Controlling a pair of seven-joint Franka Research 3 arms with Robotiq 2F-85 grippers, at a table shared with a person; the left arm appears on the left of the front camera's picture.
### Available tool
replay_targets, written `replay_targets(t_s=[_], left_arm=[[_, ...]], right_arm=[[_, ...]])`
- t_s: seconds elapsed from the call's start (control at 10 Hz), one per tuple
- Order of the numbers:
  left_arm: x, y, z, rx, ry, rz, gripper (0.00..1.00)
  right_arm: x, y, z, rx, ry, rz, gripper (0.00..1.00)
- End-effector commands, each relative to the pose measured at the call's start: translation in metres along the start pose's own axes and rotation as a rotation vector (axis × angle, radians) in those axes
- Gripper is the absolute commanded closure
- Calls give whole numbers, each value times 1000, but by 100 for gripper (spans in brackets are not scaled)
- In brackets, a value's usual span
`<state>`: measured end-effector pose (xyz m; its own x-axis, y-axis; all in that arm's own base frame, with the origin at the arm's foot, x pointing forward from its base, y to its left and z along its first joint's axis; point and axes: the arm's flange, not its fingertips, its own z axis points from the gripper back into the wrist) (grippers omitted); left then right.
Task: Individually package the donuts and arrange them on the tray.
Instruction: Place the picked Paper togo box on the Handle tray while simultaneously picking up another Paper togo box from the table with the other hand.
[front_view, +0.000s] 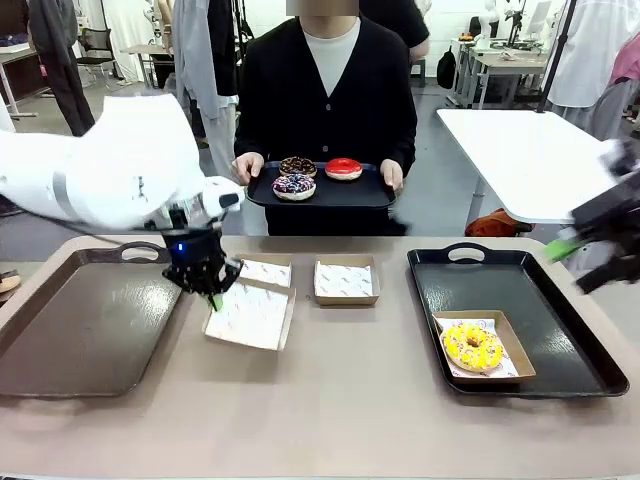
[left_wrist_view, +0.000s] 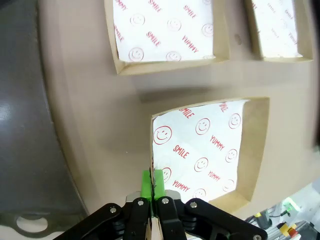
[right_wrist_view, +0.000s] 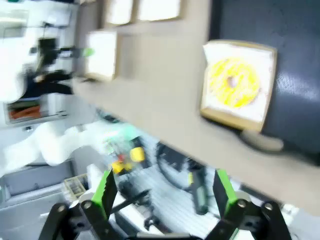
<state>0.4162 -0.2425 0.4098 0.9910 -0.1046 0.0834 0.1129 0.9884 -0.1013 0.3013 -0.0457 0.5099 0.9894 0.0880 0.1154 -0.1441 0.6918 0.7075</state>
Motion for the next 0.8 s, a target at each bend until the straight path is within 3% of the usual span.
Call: replay_targets(t_s=[0.0,0.2,0.4,0.7], left_arm=[[17,-8,39,-14,-7,33,100],[38,-14,61,-4,-20,63,100],[54,-22,66,5,-24,92,100],[72,-25,67,25,-15,133,100]], right_arm=[[-32,-32,62,214,-32,-35,0],[-55,-73,109,360,-76,-58,0],[-54,-125,134,491,-105,-134,0],[-50,-181,147,578,-92,-175,0]])
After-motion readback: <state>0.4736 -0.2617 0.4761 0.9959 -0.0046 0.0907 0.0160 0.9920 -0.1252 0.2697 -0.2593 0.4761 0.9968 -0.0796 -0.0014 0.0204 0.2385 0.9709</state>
